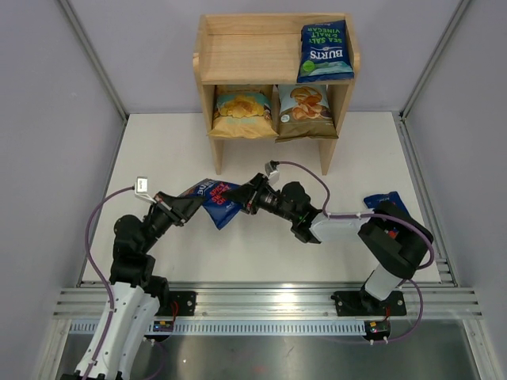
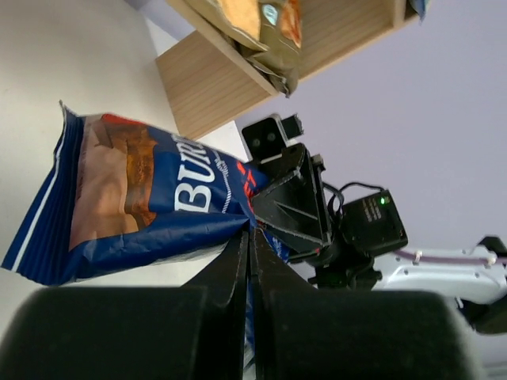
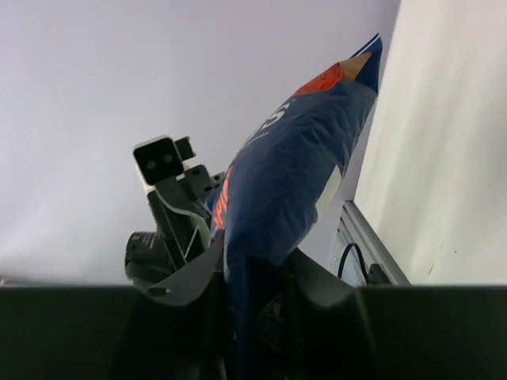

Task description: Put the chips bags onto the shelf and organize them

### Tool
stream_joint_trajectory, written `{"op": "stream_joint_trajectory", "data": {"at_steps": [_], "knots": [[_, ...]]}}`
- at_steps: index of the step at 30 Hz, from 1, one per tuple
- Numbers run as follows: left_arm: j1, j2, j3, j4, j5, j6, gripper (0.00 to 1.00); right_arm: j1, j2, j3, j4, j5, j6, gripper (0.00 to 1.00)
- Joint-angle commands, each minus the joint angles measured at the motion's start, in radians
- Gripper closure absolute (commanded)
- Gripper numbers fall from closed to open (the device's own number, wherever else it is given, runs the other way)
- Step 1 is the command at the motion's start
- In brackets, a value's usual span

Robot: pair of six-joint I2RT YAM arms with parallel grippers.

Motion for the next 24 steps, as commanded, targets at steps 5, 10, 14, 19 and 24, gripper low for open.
{"op": "stream_joint_trajectory", "data": {"at_steps": [5, 10, 14, 19, 24], "knots": [[-0.007, -0.057, -0.042, 0.214, 0.150, 0.076, 0.77, -0.058, -0.133, 0.002, 0.136, -0.143, -0.188, 0.80], [-0.007, -0.072, 0.050, 0.023, 0.185, 0.263, 0.25, -0.125, -0.229, -0.017, 0.107, -0.298, -0.296, 0.83], [-0.007, -0.077, 0.210, -0.191, 0.156, 0.410, 0.01, -0.190, -0.330, -0.020, -0.041, -0.412, -0.380, 0.85], [-0.007, -0.017, 0.288, -0.242, 0.237, 0.397, 0.01, -0.200, -0.523, 0.074, -0.478, -0.588, -0.700, 0.84], [-0.007, 0.101, 0.268, 0.090, 0.545, 0.154, 0.01, -0.200, -0.662, 0.147, -0.725, -0.719, -0.895, 0.82]]}}
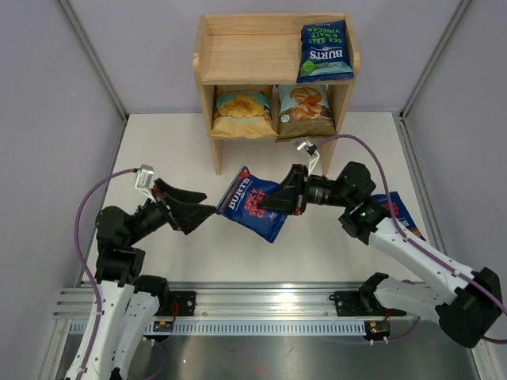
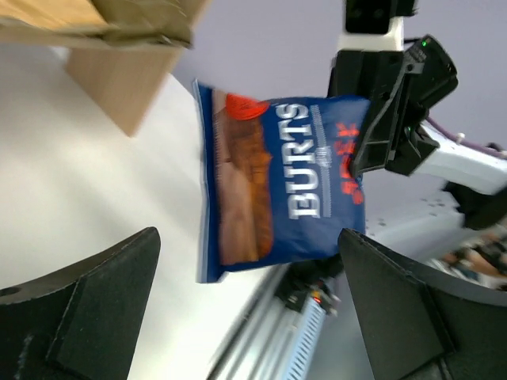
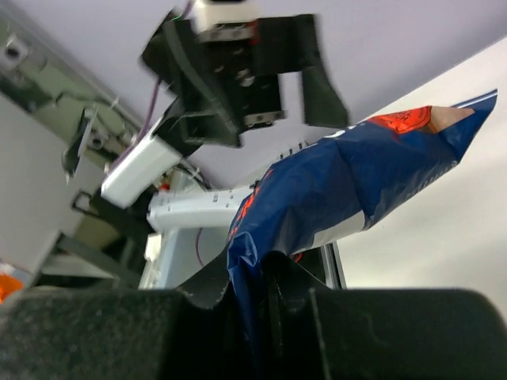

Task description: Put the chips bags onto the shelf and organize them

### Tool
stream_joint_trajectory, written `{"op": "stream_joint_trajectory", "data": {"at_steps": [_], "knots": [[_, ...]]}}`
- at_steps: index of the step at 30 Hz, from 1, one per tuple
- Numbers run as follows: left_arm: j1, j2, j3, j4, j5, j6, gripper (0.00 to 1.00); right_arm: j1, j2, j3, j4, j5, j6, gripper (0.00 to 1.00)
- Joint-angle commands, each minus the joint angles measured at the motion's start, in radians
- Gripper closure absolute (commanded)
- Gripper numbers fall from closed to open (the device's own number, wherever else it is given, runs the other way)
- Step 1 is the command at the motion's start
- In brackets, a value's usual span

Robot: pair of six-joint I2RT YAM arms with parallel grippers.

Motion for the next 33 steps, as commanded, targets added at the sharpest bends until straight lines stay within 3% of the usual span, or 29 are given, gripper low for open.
{"op": "stream_joint_trajectory", "data": {"at_steps": [1, 4, 9, 13, 28, 31, 32, 33], "knots": [[-0.003, 0.086, -0.005, 0.260, 0.276, -0.183, 0.01, 0.002, -0.114, 0.086, -0.228, -0.159, -0.228, 0.82], [-0.011, 0.127, -0.011, 0.400, 0.338, -0.269, 0.01, 0.002, -0.142, 0.119, -0.290, -0.222, -0.274, 0.82], [-0.126, 0.218, -0.001, 0.661, 0.348, -0.454, 0.01, 0.002, -0.153, 0.209, -0.434, -0.346, -0.377, 0.81], [-0.212, 0.293, 0.030, 0.703, 0.336, -0.496, 0.01, 0.002, -0.164, 0.271, -0.544, -0.403, -0.448, 0.80], [-0.594, 0.423, 0.118, 0.694, 0.201, -0.401, 0.02, 0.002, -0.179, 0.291, -0.560, -0.486, -0.477, 0.78], [-0.638, 0.450, 0.121, 0.698, 0.181, -0.393, 0.14, 0.002, -0.167, 0.298, -0.589, -0.477, -0.497, 0.78], [-0.649, 0.453, 0.115, 0.715, 0.177, -0.395, 0.28, 0.002, -0.165, 0.315, -0.621, -0.467, -0.544, 0.78], [-0.651, 0.457, 0.116, 0.717, 0.177, -0.401, 0.34, 0.002, -0.161, 0.321, -0.670, -0.457, -0.559, 0.78]]}}
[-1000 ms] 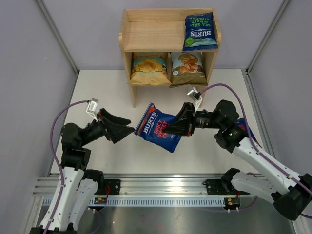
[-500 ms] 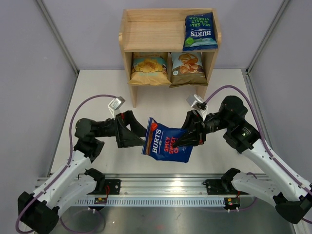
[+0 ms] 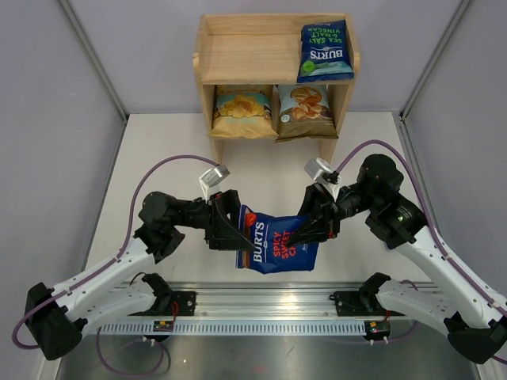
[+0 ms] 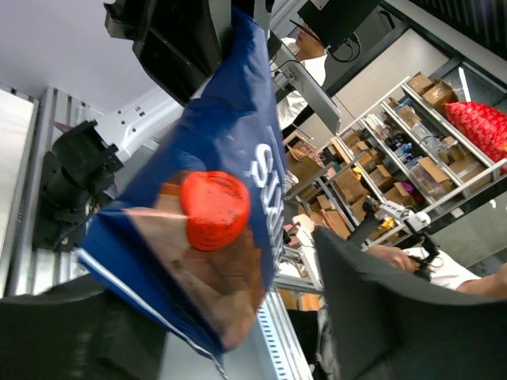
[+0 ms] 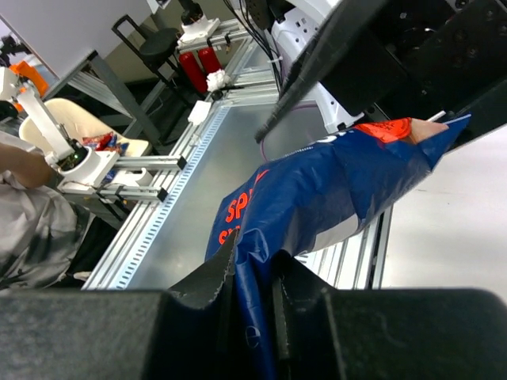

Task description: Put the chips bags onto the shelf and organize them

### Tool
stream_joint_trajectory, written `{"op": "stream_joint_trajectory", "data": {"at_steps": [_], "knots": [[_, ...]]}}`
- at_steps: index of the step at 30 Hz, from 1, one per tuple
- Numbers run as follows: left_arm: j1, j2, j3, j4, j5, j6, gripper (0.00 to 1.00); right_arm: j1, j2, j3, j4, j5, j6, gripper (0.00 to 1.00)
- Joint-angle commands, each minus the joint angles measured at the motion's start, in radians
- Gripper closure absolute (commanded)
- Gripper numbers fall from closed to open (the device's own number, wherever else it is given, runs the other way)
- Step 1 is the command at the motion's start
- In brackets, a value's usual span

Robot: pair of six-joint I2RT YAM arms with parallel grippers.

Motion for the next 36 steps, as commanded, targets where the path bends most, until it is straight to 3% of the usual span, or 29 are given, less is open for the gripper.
{"op": "stream_joint_trajectory", "data": {"at_steps": [1, 5, 9, 10, 12, 14, 16, 17, 18, 20, 22, 25, 32, 36], "knots": [[-0.021, 0.005, 0.037, 0.073, -0.036, 0.022, 0.42, 0.000, 0.012, 0.063, -0.081, 0.022, -0.091, 0.78], [-0.021, -0.001, 0.038, 0.029, -0.052, 0.056, 0.54, 0.002, 0.009, 0.067, -0.128, 0.043, -0.137, 0.78], [-0.021, -0.002, 0.047, -0.028, -0.061, 0.098, 0.71, 0.000, 0.007, 0.075, -0.197, 0.086, -0.179, 0.77], [-0.020, -0.005, 0.050, -0.039, -0.065, 0.108, 0.80, 0.002, 0.005, 0.079, -0.214, 0.097, -0.188, 0.77], [-0.020, -0.010, 0.066, -0.109, -0.073, 0.169, 0.85, 0.000, 0.005, 0.093, -0.269, 0.137, -0.222, 0.73], [-0.018, -0.025, 0.093, -0.303, -0.113, 0.258, 0.93, 0.002, 0.004, 0.112, -0.314, 0.189, -0.252, 0.71], [-0.018, -0.033, 0.174, -0.513, -0.175, 0.461, 1.00, 0.002, 0.001, 0.136, -0.394, 0.298, -0.260, 0.63], [-0.018, -0.035, 0.205, -0.691, -0.243, 0.523, 1.00, 0.002, -0.001, 0.144, -0.417, 0.337, -0.260, 0.62], [-0.018, -0.032, 0.230, -0.761, -0.268, 0.624, 1.00, 0.000, -0.007, 0.150, -0.458, 0.409, -0.262, 0.55], [-0.018, -0.027, 0.273, -0.880, -0.317, 0.724, 1.00, 0.000, -0.010, 0.158, -0.484, 0.524, -0.238, 0.49], [-0.018, -0.024, 0.288, -0.939, -0.369, 0.764, 1.00, 0.000, -0.007, 0.158, -0.485, 0.574, -0.205, 0.38], [-0.018, -0.018, 0.293, -0.987, -0.441, 0.815, 1.00, 0.000, -0.007, 0.161, -0.480, 0.600, -0.150, 0.33], [-0.018, -0.018, 0.317, -1.024, -0.544, 0.844, 1.00, 0.002, -0.016, 0.217, -0.523, 0.798, -0.004, 0.37], [-0.018, -0.021, 0.356, -1.027, -0.552, 0.844, 1.00, 0.000, -0.062, 0.250, -0.569, 1.049, 0.059, 0.36]]}}
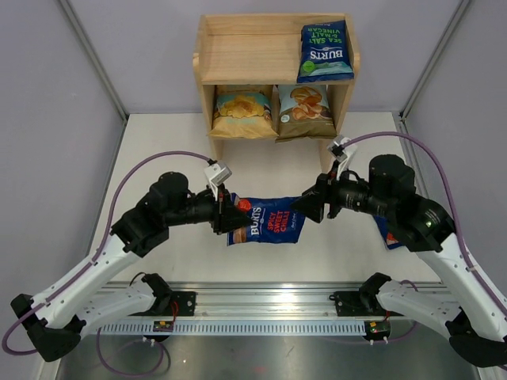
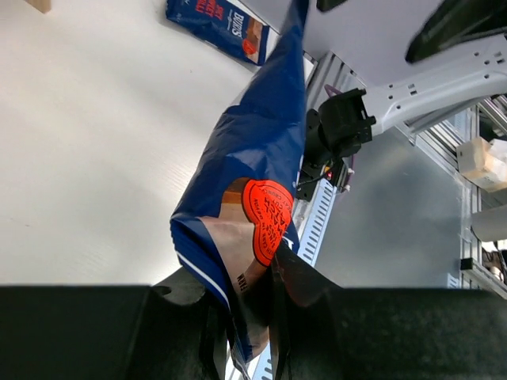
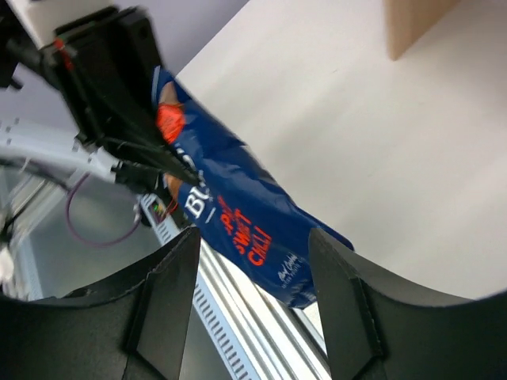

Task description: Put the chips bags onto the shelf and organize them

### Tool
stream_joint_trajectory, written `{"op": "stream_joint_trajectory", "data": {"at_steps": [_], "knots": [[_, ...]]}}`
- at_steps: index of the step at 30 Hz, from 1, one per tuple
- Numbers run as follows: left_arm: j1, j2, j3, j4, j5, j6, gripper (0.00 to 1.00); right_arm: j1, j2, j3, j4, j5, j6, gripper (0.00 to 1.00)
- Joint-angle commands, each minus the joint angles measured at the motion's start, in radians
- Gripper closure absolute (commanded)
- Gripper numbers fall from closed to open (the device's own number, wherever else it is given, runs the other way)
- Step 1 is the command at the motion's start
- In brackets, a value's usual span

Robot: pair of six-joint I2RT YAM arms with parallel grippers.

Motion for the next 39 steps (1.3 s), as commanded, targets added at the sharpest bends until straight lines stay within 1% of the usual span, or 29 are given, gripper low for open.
{"op": "stream_joint_trajectory", "data": {"at_steps": [1, 2, 5, 9, 10, 11, 13, 14, 18, 21, 24, 30, 34, 37, 39], "knots": [[-0.005, -0.007, 0.101, 0.011, -0.051, 0.030, 1.00, 0.002, -0.059, 0.074, -0.040, 0.276, 0.095, 0.35], [-0.005, -0.001, 0.119, -0.007, -0.068, 0.033, 1.00, 0.000, -0.071, 0.082, -0.057, 0.362, 0.113, 0.34], [-0.005, 0.020, 0.201, -0.052, -0.114, 0.038, 1.00, 0.000, -0.114, 0.100, -0.078, 0.482, 0.129, 0.34], [-0.004, 0.077, 0.340, -0.104, -0.156, 0.052, 1.00, 0.000, -0.152, 0.107, -0.084, 0.527, 0.132, 0.33], [-0.002, 0.089, 0.375, -0.130, -0.176, 0.052, 1.00, 0.000, -0.157, 0.108, -0.083, 0.538, 0.135, 0.33], [0.003, 0.108, 0.452, -0.141, -0.215, 0.044, 1.00, 0.000, -0.167, 0.107, -0.078, 0.557, 0.139, 0.33], [0.030, 0.164, 0.524, -0.162, -0.261, 0.016, 1.00, 0.002, -0.183, 0.097, -0.067, 0.578, 0.153, 0.34], [0.048, 0.183, 0.599, -0.167, -0.278, -0.022, 1.00, 0.002, -0.200, 0.094, -0.054, 0.591, 0.153, 0.34], [0.165, 0.283, 0.736, -0.141, -0.312, -0.148, 1.00, 0.002, -0.232, 0.090, -0.046, 0.627, 0.166, 0.34], [0.243, 0.327, 0.790, -0.074, -0.338, -0.272, 1.00, 0.002, -0.252, 0.082, -0.046, 0.637, 0.178, 0.33], [0.288, 0.364, 0.826, -0.029, -0.398, -0.387, 1.00, 0.002, -0.267, 0.074, -0.046, 0.637, 0.184, 0.33], [0.311, 0.481, 0.899, 0.054, -0.513, -0.556, 1.00, 0.000, -0.293, 0.058, -0.037, 0.644, 0.201, 0.34], [0.319, 0.554, 0.955, 0.094, -0.629, -0.674, 1.00, 0.002, -0.301, 0.047, -0.026, 0.622, 0.218, 0.33], [0.323, 0.612, 0.981, 0.129, -0.662, -0.746, 1.00, 0.000, -0.307, 0.038, -0.017, 0.614, 0.222, 0.34], [0.325, 0.666, 1.026, 0.149, -0.671, -0.800, 1.00, 0.002, -0.312, 0.031, -0.012, 0.607, 0.227, 0.34]]}}
